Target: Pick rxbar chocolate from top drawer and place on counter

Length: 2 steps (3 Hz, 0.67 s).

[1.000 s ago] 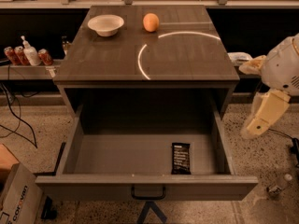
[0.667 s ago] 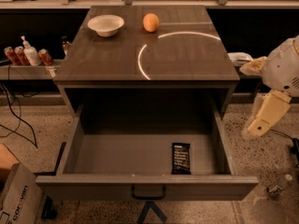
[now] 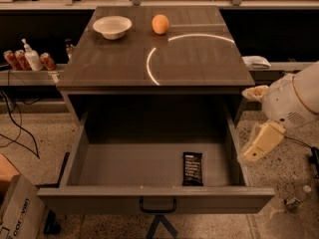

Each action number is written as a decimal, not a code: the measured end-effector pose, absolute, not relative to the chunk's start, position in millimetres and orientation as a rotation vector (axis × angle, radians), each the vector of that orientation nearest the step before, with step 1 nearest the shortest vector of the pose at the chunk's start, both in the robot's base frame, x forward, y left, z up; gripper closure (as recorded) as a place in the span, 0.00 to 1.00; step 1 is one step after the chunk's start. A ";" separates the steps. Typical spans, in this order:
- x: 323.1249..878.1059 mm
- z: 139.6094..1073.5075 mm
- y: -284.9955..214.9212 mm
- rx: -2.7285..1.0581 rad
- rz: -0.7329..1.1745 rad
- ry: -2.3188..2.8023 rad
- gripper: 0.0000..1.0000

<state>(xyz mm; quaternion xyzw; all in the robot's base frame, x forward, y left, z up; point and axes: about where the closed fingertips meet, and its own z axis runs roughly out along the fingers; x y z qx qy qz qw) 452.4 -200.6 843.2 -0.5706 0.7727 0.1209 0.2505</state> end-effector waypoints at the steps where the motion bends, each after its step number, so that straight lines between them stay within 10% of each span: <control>1: 460.8 803.2 -183.7 -1.503 0.390 2.056 0.00; 2: 474.8 776.9 -169.8 -1.466 0.437 2.011 0.00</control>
Offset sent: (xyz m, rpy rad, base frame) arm 0.0398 0.0436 -0.0990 0.2199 -0.0528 -0.0056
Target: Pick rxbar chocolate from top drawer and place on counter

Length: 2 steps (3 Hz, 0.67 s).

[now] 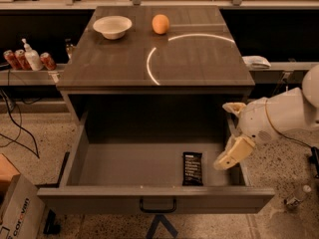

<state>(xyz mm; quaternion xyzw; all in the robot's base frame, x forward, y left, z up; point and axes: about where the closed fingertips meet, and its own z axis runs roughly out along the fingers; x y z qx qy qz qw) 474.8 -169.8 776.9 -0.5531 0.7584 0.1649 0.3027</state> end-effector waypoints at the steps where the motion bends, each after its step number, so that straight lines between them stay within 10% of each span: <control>1: 490.2 747.9 -156.0 -1.449 0.495 1.987 0.00; 2: 490.7 745.2 -156.0 -1.446 0.499 1.990 0.00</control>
Offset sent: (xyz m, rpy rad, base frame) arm 0.0132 0.0120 -0.0245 0.0410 0.0083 0.0093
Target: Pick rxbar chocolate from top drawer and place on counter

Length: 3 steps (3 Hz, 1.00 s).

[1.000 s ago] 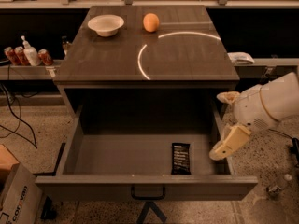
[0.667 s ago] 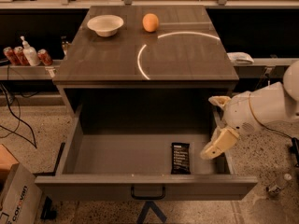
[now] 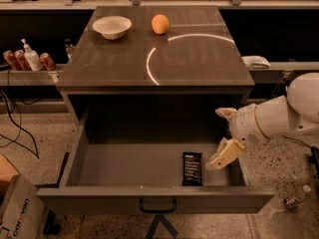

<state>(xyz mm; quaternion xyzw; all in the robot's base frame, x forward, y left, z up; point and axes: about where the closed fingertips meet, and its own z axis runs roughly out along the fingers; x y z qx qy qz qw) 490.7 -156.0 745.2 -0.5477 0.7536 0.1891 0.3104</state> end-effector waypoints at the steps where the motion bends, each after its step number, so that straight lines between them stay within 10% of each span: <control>1: 489.9 737.2 -155.9 -1.428 0.490 2.018 0.00; 3: 501.5 685.2 -125.9 -1.352 0.531 1.991 0.00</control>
Offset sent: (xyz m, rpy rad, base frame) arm 0.0102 0.0281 -0.0590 0.0635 -0.0081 -0.0793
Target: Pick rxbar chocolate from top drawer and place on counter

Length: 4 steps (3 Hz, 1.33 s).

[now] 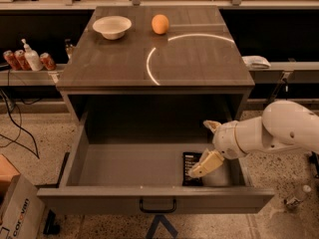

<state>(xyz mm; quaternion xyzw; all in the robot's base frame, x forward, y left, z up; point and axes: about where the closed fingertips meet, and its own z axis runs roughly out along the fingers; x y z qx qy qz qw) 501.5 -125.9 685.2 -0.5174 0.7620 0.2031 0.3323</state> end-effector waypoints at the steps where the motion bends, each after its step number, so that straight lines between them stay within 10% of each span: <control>1: 509.3 666.3 -116.4 -1.326 0.547 1.979 0.00; 4: 513.3 618.8 -103.9 -1.270 0.562 1.993 0.00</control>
Offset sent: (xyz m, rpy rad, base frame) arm 0.0228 0.0161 -0.0508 0.0802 -0.0074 -0.0463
